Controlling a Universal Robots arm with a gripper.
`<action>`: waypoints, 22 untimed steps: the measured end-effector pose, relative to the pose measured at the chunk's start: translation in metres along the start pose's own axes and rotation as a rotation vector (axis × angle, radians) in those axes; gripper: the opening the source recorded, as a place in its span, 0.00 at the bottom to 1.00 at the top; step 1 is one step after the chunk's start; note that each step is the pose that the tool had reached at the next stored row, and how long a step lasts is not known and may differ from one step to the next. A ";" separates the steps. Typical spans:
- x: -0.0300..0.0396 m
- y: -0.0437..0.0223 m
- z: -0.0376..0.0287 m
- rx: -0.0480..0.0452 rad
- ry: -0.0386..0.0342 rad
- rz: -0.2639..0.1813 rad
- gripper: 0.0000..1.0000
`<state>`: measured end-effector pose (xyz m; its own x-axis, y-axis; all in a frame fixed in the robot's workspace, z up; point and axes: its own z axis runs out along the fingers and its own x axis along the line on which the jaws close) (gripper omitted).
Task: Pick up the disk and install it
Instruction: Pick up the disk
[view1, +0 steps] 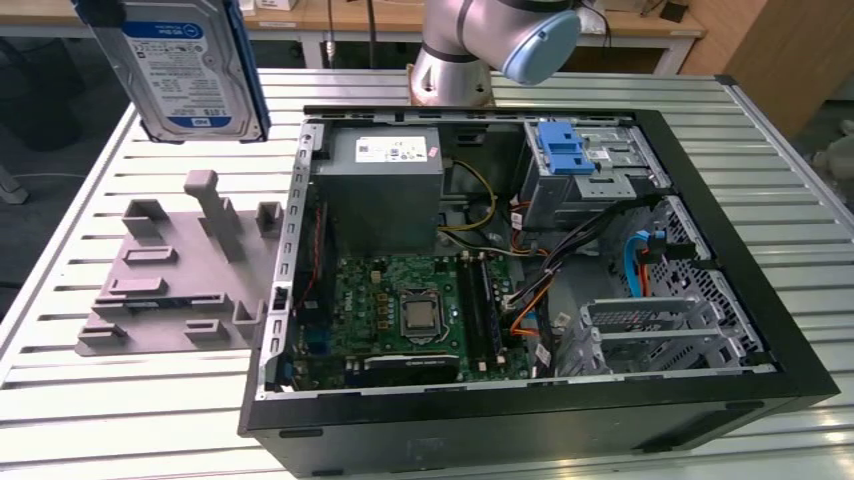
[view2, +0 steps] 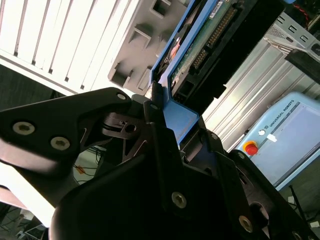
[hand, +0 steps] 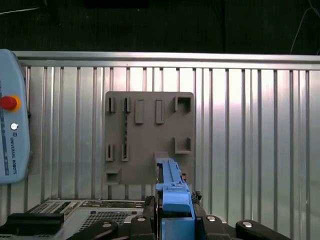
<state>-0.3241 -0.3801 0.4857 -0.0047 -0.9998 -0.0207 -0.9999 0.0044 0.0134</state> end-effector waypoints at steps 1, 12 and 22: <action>0.0000 -0.0009 0.0000 0.0000 0.0000 0.000 0.36; 0.0038 -0.0097 -0.0002 0.0000 -0.0001 0.000 0.36; 0.0171 -0.0193 -0.0006 0.0000 0.0000 0.000 0.36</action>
<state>-0.3049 -0.3973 0.4857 -0.0047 -0.9998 -0.0208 -0.9999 0.0045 0.0135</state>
